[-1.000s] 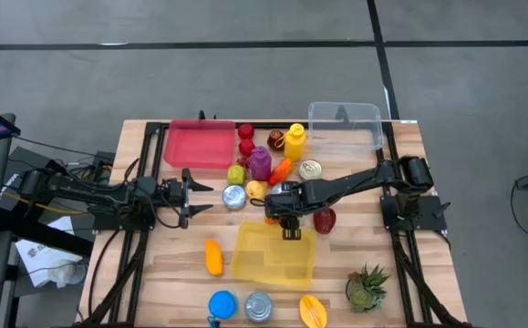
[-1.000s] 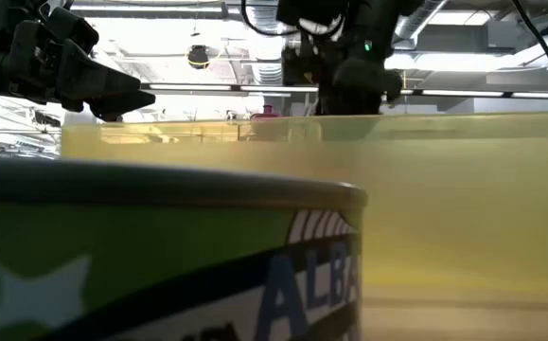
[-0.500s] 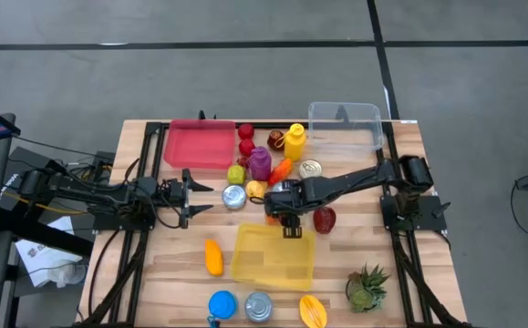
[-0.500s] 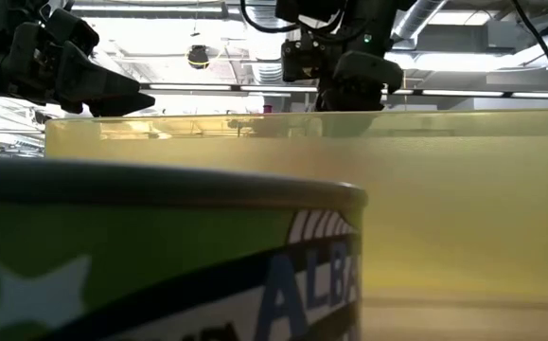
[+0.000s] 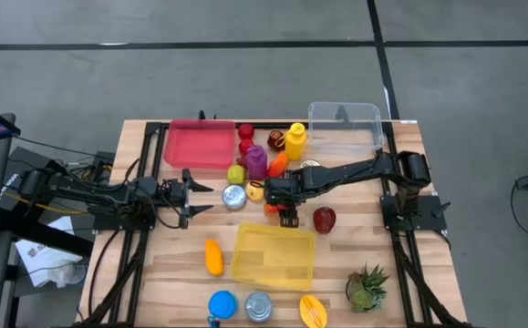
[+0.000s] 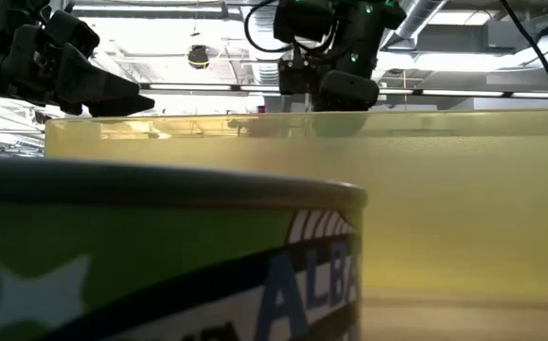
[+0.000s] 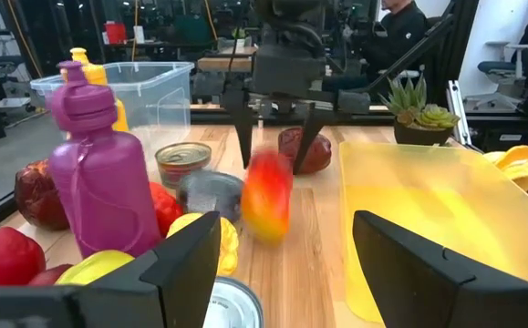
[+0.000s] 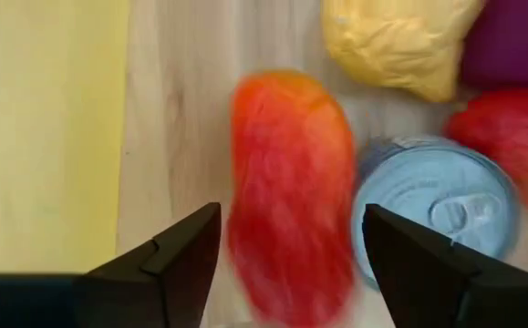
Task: Pick & Place Food Item
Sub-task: Put the bottom mango into the transparent bin
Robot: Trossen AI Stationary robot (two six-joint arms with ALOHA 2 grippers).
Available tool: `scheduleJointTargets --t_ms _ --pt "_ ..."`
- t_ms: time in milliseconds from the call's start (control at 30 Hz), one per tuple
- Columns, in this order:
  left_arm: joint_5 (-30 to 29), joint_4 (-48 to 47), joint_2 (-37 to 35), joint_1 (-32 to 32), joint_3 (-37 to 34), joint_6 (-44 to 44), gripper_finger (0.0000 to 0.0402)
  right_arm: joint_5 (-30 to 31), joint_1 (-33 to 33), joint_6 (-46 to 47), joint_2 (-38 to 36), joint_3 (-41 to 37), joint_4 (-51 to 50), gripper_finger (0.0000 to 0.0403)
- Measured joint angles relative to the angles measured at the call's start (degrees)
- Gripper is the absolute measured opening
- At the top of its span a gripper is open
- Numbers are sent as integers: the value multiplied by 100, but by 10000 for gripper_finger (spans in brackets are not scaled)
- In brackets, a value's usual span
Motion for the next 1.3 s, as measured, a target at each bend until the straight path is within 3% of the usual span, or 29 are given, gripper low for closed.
scheduleJointTargets --t_ms 600,700,900,1300 --pt "-1 11 0 0 0 0 245 -155 76 -105 2 -641 844 236" --pt "-2 24 0 0 0 0 245 -54 131 -87 3 -641 844 203" --pt "-2 27 -2 0 0 1 245 -48 258 -85 4 -641 842 89" --pt "-2 29 -2 0 0 0 245 62 382 0 4 -450 459 59"
